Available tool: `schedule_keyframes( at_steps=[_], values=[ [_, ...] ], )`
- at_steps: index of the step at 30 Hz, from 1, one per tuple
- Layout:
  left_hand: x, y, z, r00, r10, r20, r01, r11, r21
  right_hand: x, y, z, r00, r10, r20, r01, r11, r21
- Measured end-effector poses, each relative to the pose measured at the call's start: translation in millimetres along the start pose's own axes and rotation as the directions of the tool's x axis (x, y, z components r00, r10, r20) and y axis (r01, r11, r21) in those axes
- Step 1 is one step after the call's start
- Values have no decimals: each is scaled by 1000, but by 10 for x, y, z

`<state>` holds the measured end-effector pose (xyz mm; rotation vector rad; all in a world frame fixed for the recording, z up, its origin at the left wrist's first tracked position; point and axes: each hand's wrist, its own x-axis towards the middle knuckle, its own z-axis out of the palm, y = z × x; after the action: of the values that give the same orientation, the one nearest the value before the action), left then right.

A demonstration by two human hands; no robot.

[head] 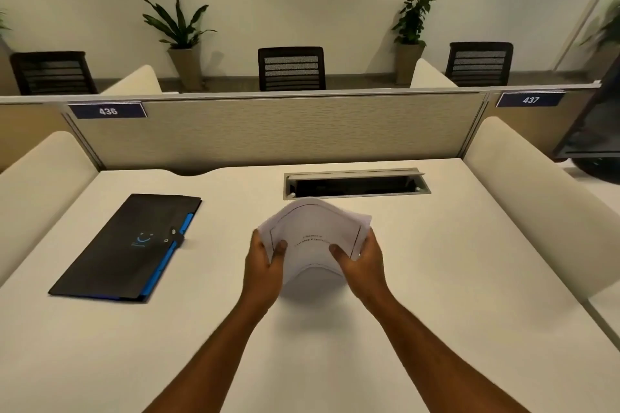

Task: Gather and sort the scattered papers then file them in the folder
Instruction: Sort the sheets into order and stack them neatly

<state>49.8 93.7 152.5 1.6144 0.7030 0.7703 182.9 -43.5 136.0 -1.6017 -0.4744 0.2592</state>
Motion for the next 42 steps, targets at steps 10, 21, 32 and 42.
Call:
schedule_keyframes(
  at_steps=[10,21,32,42],
  values=[
    [152,-50,-17,998,46,36,-49,996,74,180,44,-65,998,45,-35,-42,997,66],
    [115,66,-49,997,59,-41,-58,998,21,255,-152,-53,998,56,11,-56,997,52],
    [-319,-197,129,998,48,-48,-42,992,120,-212,67,3,996,90,-21,-91,993,-77],
    [-575,-329,174,989,40,-141,-38,999,15,-478,259,-8,988,92,-121,-90,996,19]
  ],
)
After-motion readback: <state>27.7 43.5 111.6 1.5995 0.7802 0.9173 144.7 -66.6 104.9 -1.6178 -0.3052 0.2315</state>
